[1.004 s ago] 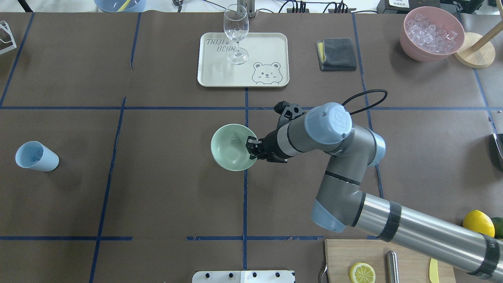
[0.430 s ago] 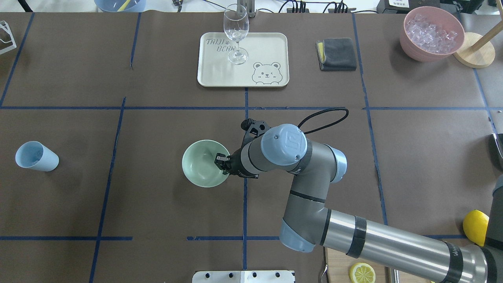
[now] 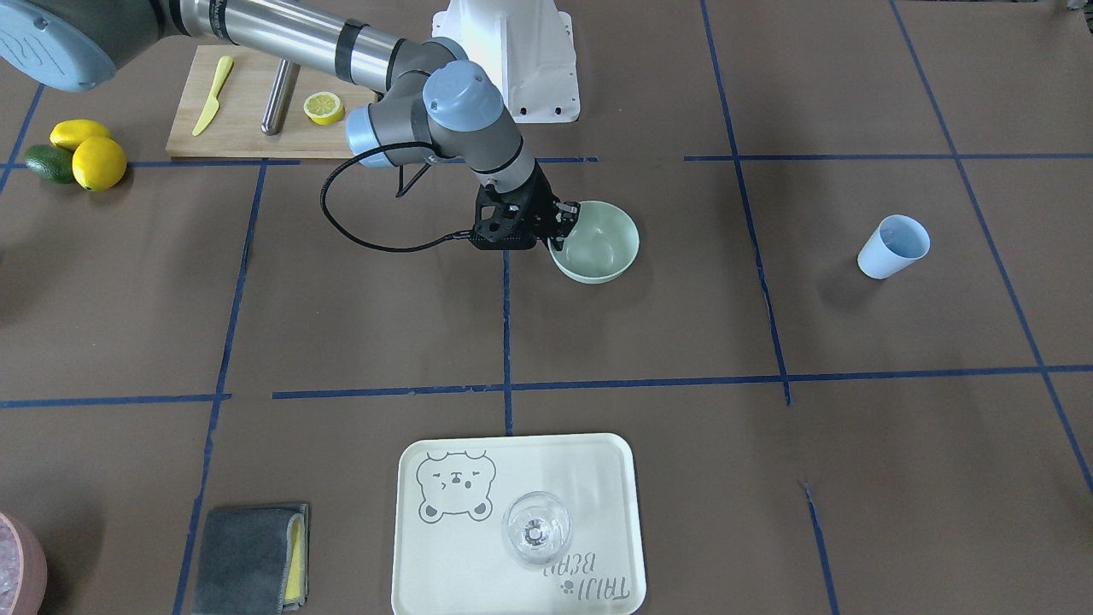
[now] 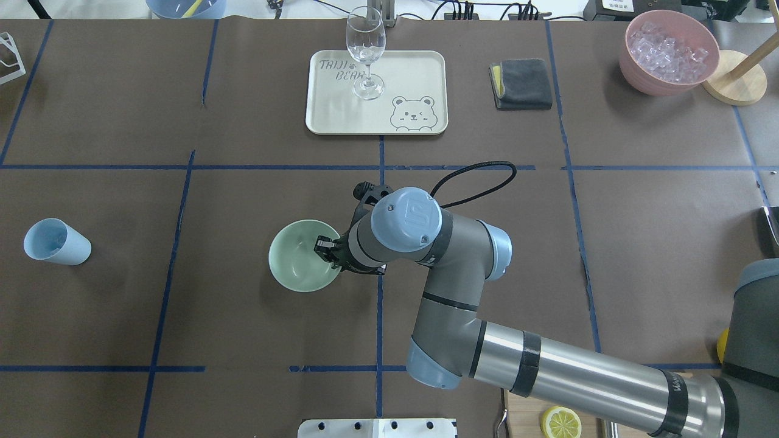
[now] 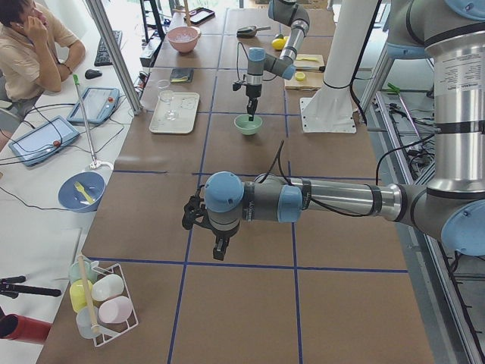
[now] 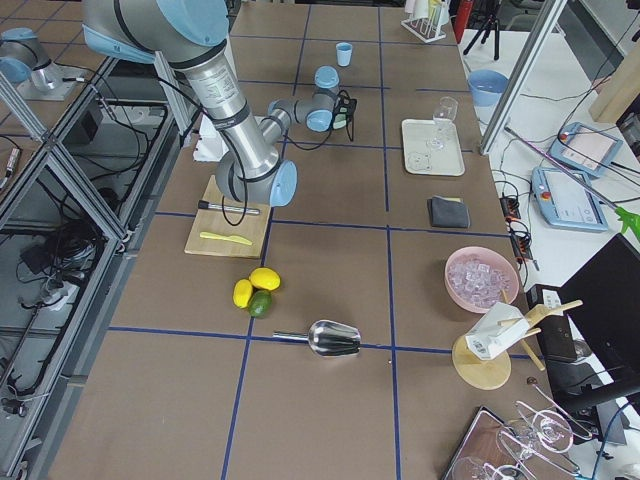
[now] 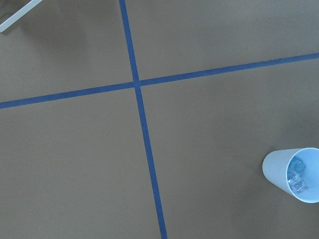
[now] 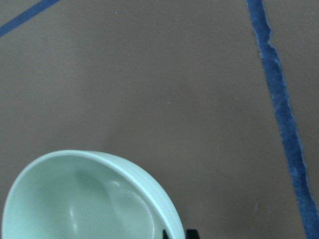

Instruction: Pour ice into bowl

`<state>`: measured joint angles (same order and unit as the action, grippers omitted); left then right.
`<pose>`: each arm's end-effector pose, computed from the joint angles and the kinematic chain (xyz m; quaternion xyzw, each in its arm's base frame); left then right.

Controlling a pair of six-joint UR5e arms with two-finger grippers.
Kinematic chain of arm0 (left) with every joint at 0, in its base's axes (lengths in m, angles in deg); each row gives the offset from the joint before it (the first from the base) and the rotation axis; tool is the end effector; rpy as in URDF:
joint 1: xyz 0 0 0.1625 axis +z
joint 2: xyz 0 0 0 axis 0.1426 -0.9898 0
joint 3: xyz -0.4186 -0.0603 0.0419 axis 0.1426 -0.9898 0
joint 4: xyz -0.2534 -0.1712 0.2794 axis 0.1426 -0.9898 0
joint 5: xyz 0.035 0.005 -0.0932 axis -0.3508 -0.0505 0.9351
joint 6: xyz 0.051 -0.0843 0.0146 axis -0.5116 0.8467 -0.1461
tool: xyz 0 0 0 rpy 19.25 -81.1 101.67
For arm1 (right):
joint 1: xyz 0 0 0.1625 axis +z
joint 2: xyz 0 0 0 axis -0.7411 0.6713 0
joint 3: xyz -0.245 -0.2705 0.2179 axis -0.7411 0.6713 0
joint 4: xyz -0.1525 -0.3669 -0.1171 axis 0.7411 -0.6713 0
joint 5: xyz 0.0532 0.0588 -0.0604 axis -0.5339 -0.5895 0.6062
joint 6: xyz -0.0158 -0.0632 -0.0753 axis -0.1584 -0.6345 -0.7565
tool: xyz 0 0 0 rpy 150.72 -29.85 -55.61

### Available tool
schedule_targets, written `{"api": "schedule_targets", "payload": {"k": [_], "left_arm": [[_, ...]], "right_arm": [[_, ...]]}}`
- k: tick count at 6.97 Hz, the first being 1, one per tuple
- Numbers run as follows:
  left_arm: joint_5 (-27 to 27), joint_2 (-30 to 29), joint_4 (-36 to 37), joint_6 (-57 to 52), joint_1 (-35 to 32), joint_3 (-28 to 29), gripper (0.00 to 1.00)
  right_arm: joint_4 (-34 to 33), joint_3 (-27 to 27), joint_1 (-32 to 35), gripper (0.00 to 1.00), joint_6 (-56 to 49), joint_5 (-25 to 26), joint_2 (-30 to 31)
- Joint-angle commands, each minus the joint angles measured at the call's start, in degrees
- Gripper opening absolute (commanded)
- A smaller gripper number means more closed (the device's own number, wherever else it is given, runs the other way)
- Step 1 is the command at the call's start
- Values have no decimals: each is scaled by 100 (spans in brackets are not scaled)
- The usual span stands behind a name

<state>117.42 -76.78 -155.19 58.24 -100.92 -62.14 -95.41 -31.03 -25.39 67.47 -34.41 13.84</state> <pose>-0.0758 -0.4351 0.6097 0.0736 0.4309 0.0679 0.8968 -0.6571 -0.3850 0.1901 -0.0394 -0.5401 0.1244 0.8314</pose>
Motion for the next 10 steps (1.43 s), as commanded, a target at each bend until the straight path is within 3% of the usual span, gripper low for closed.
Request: {"api": "schedule_targets", "payload": {"k": [1, 2, 3, 4, 6, 7, 8, 9, 10], "left_arm": [[0, 0, -3, 0, 0, 5, 100], [0, 0, -3, 0, 0, 5, 100], [17, 0, 5, -17, 26, 23, 100], [0, -17, -55, -17, 557, -29, 100], [-44, 0, -293, -35, 1036, 5, 100], [382, 87, -363, -9, 1028, -38, 100], [743, 62, -886, -17, 1037, -65, 100], [756, 70, -1717, 87, 1220, -4, 100], [712, 18, -2143, 1158, 1561, -21, 100]], "right_arm": [[-379, 5, -3, 66, -33, 53, -152], [-528, -30, 6, 76, -33, 62, -239], [-547, -482, 119, 89, -7, 192, -188], [-573, -1087, 347, 99, 10, 159, 100], [-539, -2283, 961, 100, 10, -138, 1072], [-504, -2672, 1277, 100, 10, -436, 1678], [-468, -2762, 1446, 100, -7, -543, 1989], [-477, -2763, 1508, 100, 2, -527, 2001], [-468, -2789, 1544, 100, 36, -518, 2010]]}}
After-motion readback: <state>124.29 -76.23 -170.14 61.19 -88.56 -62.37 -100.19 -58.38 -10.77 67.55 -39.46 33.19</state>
